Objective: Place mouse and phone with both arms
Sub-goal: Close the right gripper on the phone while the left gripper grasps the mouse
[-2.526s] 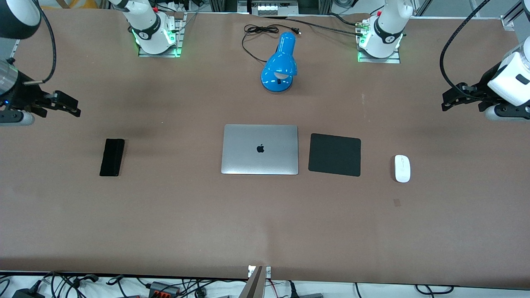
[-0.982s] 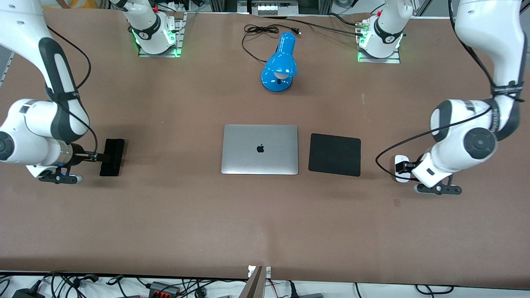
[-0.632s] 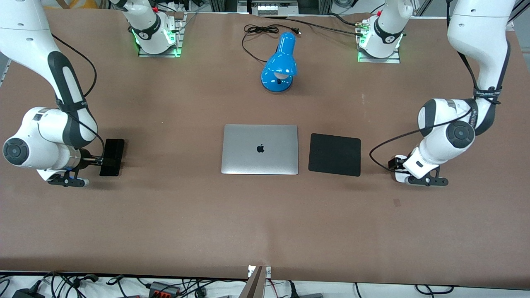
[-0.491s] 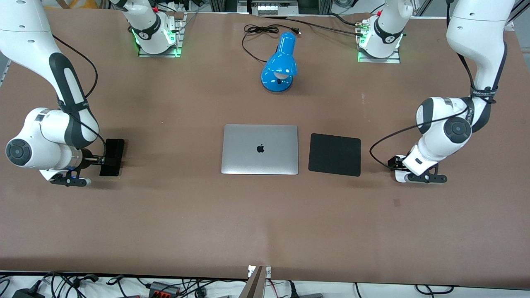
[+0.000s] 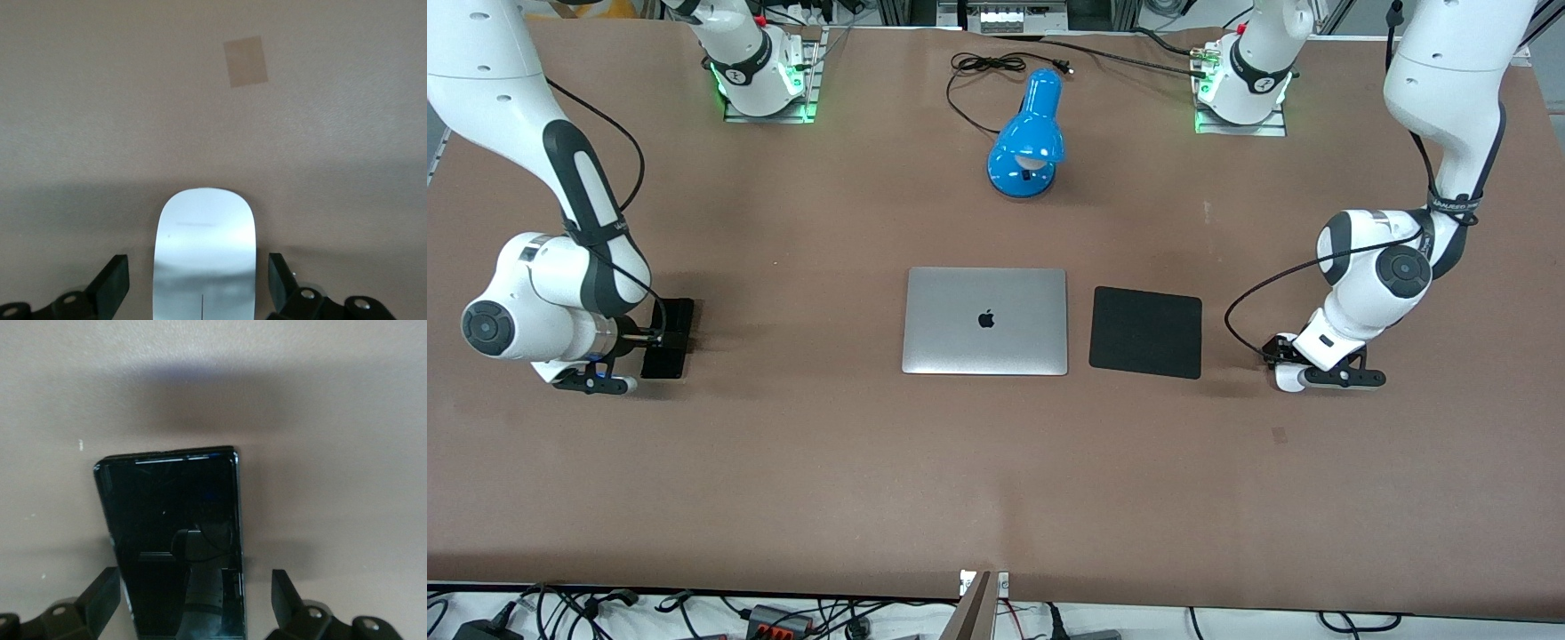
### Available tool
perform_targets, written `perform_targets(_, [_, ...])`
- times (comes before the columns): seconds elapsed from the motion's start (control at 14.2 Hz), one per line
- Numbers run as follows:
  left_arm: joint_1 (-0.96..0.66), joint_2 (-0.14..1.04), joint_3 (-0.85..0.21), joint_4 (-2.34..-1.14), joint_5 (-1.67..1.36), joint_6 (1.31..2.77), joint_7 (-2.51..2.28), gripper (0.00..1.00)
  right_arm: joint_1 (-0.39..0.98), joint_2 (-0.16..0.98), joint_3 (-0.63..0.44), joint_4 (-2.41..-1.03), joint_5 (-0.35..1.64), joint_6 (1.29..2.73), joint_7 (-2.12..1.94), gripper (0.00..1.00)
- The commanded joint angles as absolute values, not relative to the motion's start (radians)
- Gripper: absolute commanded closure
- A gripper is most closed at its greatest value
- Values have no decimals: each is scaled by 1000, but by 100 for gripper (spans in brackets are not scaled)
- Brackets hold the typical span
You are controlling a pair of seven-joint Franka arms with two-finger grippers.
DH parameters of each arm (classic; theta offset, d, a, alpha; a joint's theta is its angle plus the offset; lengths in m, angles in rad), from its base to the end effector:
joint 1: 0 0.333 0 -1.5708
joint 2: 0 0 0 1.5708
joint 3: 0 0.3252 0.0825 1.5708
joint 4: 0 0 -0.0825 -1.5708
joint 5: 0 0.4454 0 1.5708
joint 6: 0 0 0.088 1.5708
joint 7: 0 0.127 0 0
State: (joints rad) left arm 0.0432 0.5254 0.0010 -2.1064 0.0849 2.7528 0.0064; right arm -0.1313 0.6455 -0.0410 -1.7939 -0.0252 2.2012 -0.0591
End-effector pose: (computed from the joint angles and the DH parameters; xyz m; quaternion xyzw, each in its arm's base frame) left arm 0.6259 0.0249 0.1089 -0.9978 0.0195 -0.0599 0.0202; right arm 0.6578 -0.1157 0.1126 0.9917 -0.0450 -0.1204 0.0081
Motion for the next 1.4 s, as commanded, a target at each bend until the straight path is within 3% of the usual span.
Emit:
perform_targets(0.0, [52, 531, -5, -2131, 110, 2778, 17, 41, -140, 652, -34, -1802, -43, 2221, -61, 0])
perform_targets(0.07, [52, 532, -5, -2131, 110, 2778, 18, 55, -140, 652, -34, -1804, -43, 2223, -61, 0])
perform_targets(0.14, [51, 531, -5, -2129, 110, 2778, 18, 63, -140, 652, -34, -1804, -43, 2221, -60, 0])
perform_targets(0.28, [52, 528, -3, -2126, 110, 2775, 17, 68, -138, 652, -34, -1801, -37, 2218, -54, 0])
perform_targets(0.49, [52, 477, -3, -2122, 110, 2746, 40, 69, -133, 646, -34, -1786, -35, 2212, -32, 0])
perform_targets(0.7, [52, 402, -5, -2042, 110, 2523, 48, 68, -140, 646, -31, -1782, -25, 2206, -17, 0])
perform_targets(1.12, [40, 292, -56, -1716, 104, 1877, 51, 68, -138, 647, -29, -1782, -14, 2209, -18, 0])
perform_targets(1.33, [37, 288, -164, -1614, 95, 1766, -7, 68, -137, 650, -28, -1782, 6, 2212, -17, 0])
